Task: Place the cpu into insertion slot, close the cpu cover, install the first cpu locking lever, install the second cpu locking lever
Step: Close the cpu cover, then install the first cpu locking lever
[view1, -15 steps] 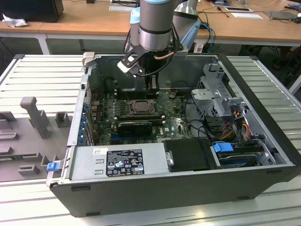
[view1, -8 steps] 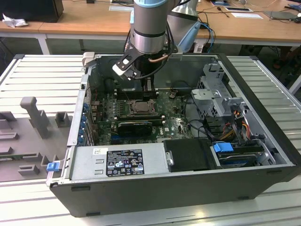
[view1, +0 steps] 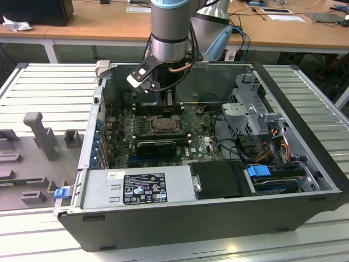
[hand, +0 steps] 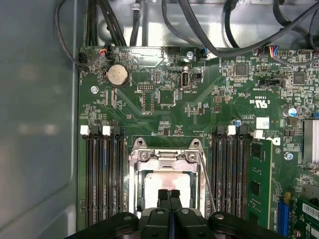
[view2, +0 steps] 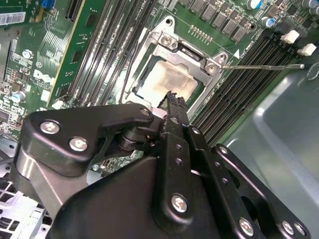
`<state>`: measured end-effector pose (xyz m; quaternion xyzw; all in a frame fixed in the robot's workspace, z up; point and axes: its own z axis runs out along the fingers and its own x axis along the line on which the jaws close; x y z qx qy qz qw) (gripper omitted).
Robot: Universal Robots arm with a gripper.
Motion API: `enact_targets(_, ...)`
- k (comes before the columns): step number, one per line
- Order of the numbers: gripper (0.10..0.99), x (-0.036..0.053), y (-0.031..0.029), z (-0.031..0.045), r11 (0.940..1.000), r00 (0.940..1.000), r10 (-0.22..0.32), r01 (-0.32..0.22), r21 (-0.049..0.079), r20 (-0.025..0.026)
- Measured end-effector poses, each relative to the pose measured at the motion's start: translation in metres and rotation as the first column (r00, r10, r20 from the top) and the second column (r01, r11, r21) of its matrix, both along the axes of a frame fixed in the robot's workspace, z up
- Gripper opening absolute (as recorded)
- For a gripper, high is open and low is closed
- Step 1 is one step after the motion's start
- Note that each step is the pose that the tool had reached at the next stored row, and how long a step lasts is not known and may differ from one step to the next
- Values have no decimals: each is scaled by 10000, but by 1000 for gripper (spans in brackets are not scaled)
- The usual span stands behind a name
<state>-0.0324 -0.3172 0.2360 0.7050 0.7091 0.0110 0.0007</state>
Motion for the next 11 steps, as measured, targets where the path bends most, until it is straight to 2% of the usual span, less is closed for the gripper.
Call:
enact_targets(6, 106, -24, 1, -1, 10000, 10000, 1, -1, 1, 0)
enact_targets(11, 106, -24, 1, 45, 10000, 10000, 0, 0, 0, 0)
